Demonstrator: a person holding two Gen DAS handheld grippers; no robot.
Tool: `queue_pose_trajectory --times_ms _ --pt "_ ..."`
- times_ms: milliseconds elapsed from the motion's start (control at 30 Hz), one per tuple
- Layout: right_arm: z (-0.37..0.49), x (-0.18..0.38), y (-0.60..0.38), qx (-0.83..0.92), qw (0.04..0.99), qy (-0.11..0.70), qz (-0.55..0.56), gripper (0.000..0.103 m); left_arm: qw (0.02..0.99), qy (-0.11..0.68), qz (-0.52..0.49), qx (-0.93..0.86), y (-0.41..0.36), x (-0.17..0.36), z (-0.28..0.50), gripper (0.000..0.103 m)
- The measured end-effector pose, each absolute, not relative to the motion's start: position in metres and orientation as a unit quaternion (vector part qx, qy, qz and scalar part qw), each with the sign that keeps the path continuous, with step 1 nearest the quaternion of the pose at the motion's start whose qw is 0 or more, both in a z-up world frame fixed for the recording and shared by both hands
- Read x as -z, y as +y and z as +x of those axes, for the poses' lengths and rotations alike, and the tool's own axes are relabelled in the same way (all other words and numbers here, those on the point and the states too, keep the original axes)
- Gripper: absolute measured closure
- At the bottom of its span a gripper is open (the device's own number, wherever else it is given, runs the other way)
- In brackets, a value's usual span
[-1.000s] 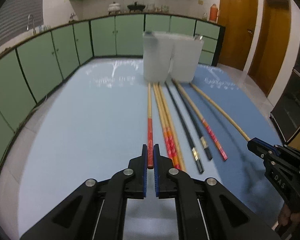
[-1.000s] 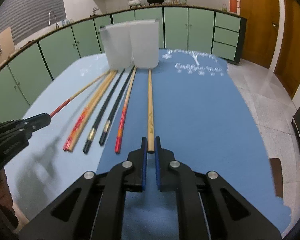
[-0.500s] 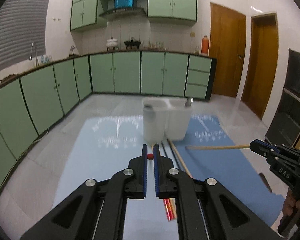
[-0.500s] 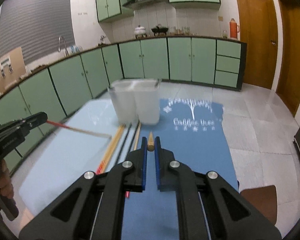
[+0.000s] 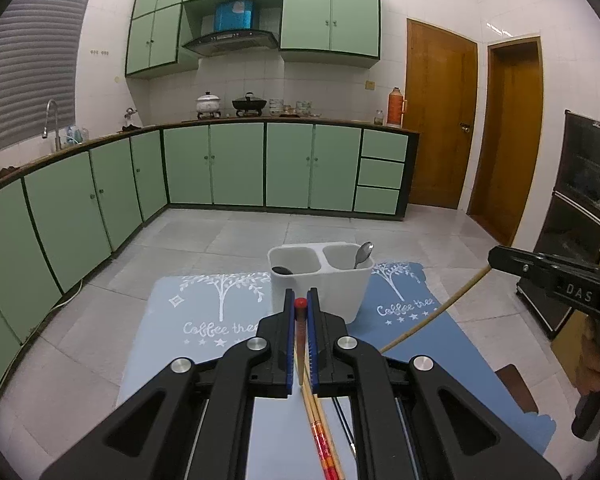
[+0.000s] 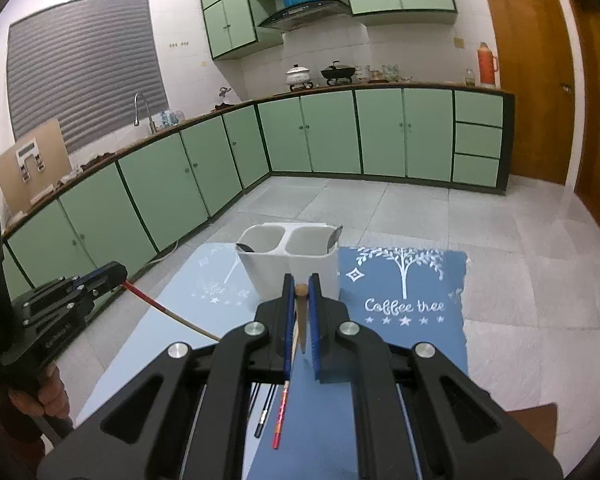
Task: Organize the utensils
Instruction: 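Carry both chopsticks upright into the white holder and open both tools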
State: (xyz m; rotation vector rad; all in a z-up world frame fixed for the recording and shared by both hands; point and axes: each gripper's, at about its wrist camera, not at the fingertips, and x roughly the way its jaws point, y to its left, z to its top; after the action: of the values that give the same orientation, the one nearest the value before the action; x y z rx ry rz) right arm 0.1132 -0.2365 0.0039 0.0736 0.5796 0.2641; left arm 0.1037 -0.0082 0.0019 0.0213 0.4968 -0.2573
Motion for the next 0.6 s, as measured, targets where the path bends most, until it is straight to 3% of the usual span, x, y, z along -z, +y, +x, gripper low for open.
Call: queue_pose_trajectory --times_ms 600 --pt "0.151 -0.091 -0.251 -0.135 0.972 0.190 0.035 0.097 0.983 0.122 0.009 0.140 -0.019 -0.100 0.136 0.097"
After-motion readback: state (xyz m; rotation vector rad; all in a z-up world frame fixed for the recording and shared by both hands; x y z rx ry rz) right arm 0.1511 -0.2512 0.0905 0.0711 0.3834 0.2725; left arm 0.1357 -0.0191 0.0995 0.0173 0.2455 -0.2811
